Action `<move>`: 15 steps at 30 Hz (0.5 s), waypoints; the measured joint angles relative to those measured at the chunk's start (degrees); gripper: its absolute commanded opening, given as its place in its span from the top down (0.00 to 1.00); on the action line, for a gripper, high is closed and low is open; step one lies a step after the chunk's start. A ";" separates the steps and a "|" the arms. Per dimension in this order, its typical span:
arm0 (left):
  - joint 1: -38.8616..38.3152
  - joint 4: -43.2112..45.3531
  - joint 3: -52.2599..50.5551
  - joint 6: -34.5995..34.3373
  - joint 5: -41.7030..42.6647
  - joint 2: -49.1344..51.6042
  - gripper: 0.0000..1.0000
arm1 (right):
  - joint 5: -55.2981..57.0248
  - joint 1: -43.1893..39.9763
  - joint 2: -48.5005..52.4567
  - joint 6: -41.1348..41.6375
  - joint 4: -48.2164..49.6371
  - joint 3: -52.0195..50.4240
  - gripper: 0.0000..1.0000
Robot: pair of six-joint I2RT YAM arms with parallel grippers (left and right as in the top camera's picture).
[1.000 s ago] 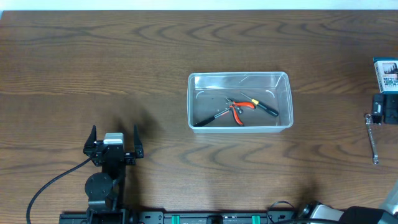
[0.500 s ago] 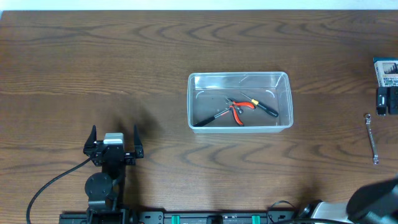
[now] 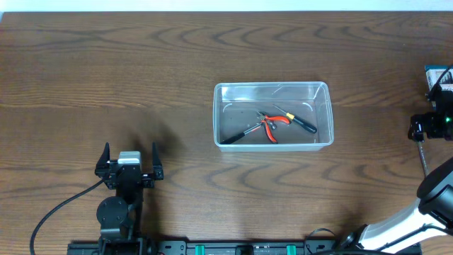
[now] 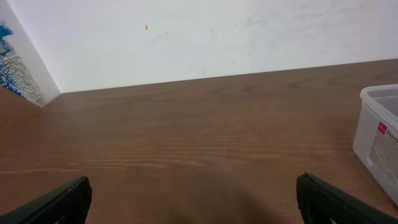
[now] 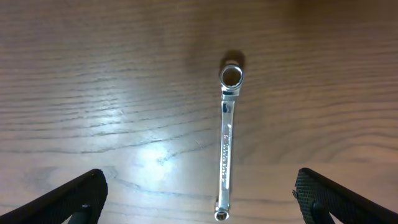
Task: Pack container
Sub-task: 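Move the right gripper right over the chrome wrench, then align and lower the right gripper, closing on the wrench shaft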
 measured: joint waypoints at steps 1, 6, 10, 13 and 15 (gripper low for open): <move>0.00 0.00 0.00 0.00 0.00 0.00 0.02 | -0.09 -0.22 0.20 -0.13 0.04 0.00 0.01; 0.00 0.00 0.00 0.00 0.00 0.00 0.02 | -0.52 -2.01 0.42 -2.45 0.50 -0.02 0.01; 0.00 -0.02 0.00 0.00 0.00 0.00 0.02 | -0.68 -4.02 0.42 -3.69 0.39 -0.02 0.01; 0.00 -0.02 0.00 0.00 0.00 0.00 0.02 | -0.85 -5.73 0.42 -4.04 -0.61 -0.07 0.01; 0.00 -0.02 0.00 0.00 0.00 0.00 0.02 | -1.22 -6.78 0.42 -4.09 -0.92 -0.28 0.01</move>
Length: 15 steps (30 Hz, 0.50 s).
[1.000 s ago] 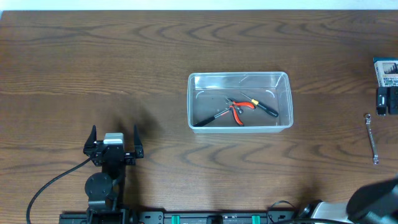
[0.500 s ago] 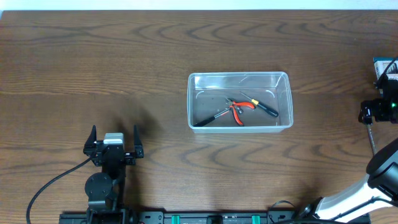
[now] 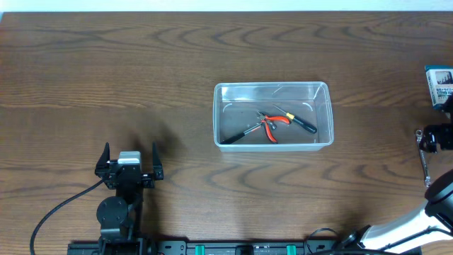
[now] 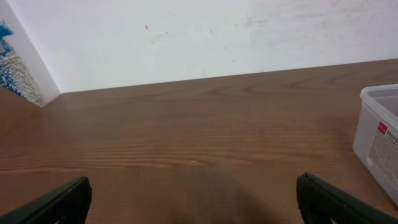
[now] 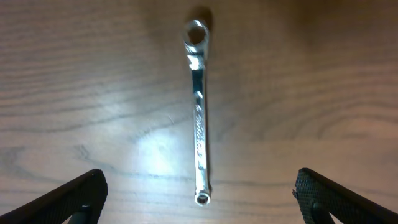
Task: Pack container
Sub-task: 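Align and lower the right gripper, closing on the wrench shaft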
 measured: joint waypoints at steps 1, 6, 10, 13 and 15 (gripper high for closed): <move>0.00 0.02 0.00 0.00 0.00 0.00 0.02 | -0.48 -0.63 0.00 -0.04 -0.35 -0.24 0.01; 0.00 0.00 0.00 0.02 0.00 0.00 0.02 | -3.08 -2.47 0.00 -1.31 0.92 -4.48 0.01; 0.00 0.00 0.00 0.00 0.00 0.00 0.02 | -3.43 -2.40 0.02 -1.86 4.83 -10.05 0.01; 0.00 0.00 0.00 0.00 0.00 0.00 0.02 | -2.58 -2.40 0.07 -2.10 7.39 -13.25 0.01; 0.00 0.02 0.00 0.00 0.00 0.00 0.02 | -1.88 -2.40 0.07 -2.12 8.39 -13.92 0.01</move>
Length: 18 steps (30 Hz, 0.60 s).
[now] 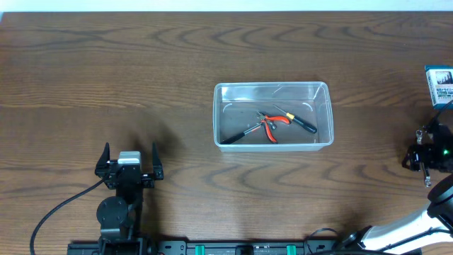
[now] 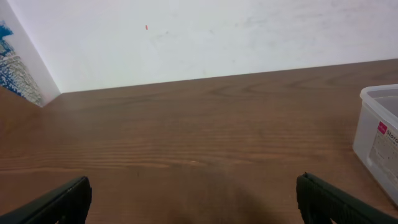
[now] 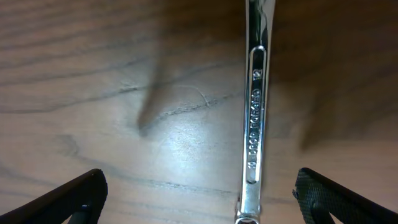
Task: Pack container
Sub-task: 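Align and lower the right gripper, closing on the wrench shaft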
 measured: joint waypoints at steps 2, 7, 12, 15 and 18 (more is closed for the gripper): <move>0.00 -0.02 0.00 0.00 0.00 0.00 0.02 | 1.33 0.00 0.00 0.02 1.16 -0.09 0.01; 0.00 0.00 0.00 0.00 0.00 0.00 0.02 | 4.15 0.00 0.00 0.00 2.67 -0.09 0.01; 0.00 -0.02 0.00 0.00 0.00 0.00 0.02 | 5.22 0.00 0.00 -0.85 4.15 -0.09 0.01; 0.00 -0.02 0.00 0.00 0.00 0.00 0.02 | 5.55 0.00 0.00 -1.05 4.81 -0.09 0.01; 0.00 -0.02 0.00 0.00 0.00 0.00 0.02 | 5.62 0.00 0.00 -1.09 4.94 -0.09 0.01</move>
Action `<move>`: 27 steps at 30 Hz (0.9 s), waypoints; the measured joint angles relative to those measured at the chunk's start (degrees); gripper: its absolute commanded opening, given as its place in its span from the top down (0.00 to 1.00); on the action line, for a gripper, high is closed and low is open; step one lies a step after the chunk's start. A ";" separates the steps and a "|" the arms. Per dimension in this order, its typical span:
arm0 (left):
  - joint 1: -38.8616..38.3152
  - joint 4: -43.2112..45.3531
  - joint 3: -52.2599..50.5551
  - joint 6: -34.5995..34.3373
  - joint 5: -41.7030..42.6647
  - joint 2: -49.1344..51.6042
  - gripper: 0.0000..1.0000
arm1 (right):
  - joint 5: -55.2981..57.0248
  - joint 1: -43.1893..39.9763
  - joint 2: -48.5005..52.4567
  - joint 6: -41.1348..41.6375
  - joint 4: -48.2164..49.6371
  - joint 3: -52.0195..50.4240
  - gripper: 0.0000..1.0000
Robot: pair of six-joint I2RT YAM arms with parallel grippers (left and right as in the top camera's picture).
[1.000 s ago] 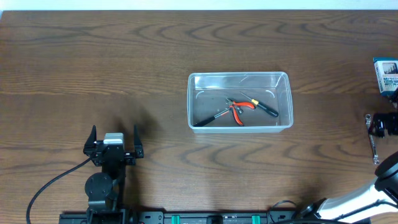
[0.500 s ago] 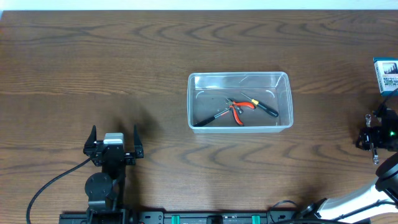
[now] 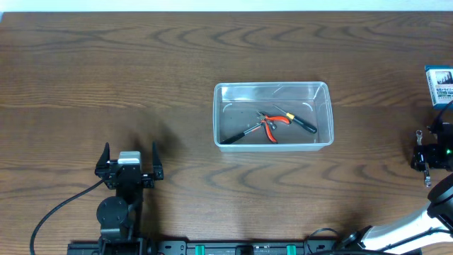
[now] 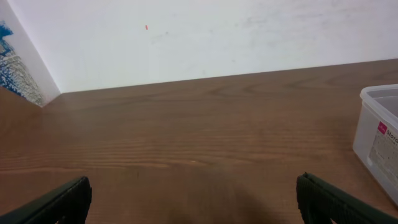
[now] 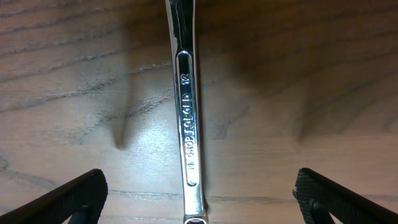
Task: Pack container
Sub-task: 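Align and lower the right gripper, closing on the wrench shaft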
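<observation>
A clear plastic container point(image 3: 272, 115) stands mid-table holding red-handled pliers point(image 3: 272, 125) and a black-and-yellow screwdriver point(image 3: 302, 122). A silver wrench point(image 5: 186, 112) lies flat on the wood at the table's right edge point(image 3: 423, 161). My right gripper point(image 5: 199, 198) hangs low over the wrench, open, one finger on each side of the shank and neither touching it. My left gripper point(image 3: 131, 153) rests open near the front left with nothing between its fingers point(image 4: 194, 200). The container's corner point(image 4: 379, 127) shows at the right of the left wrist view.
A blue-and-white box point(image 3: 440, 83) sits at the right edge, beyond the wrench. A white wall runs behind the table's far edge in the left wrist view, with a blue-patterned panel point(image 4: 15, 71) at the left.
The right gripper has shifted sideways: the wrench shank was right of centre in its view and now lies about midway between the open fingers. The left arm has not moved.
The right gripper was open high above the wrench, which showed whole and small. Then the wrench was nearer the middle of the view. Then the gripper was much lower with only the shank in view, and now the shank lies between the fingers.
</observation>
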 measured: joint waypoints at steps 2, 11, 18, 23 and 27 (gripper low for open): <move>0.00 0.02 0.00 0.00 0.00 0.00 0.02 | 0.00 0.00 0.02 -0.11 -0.04 0.00 0.01; 0.00 0.02 0.00 0.00 0.00 0.00 0.02 | 0.00 0.02 1.55 -0.15 0.22 -0.37 0.01; 0.00 0.02 0.00 0.00 0.00 0.00 0.02 | 0.00 0.02 1.64 -0.61 1.77 -0.44 0.01; 0.00 0.00 0.00 0.02 0.00 0.00 0.02 | 0.00 0.04 1.64 -0.98 2.32 -0.44 0.01; 0.00 0.02 0.00 0.00 0.00 0.00 0.02 | 0.02 0.26 1.64 -1.03 2.43 -0.42 0.01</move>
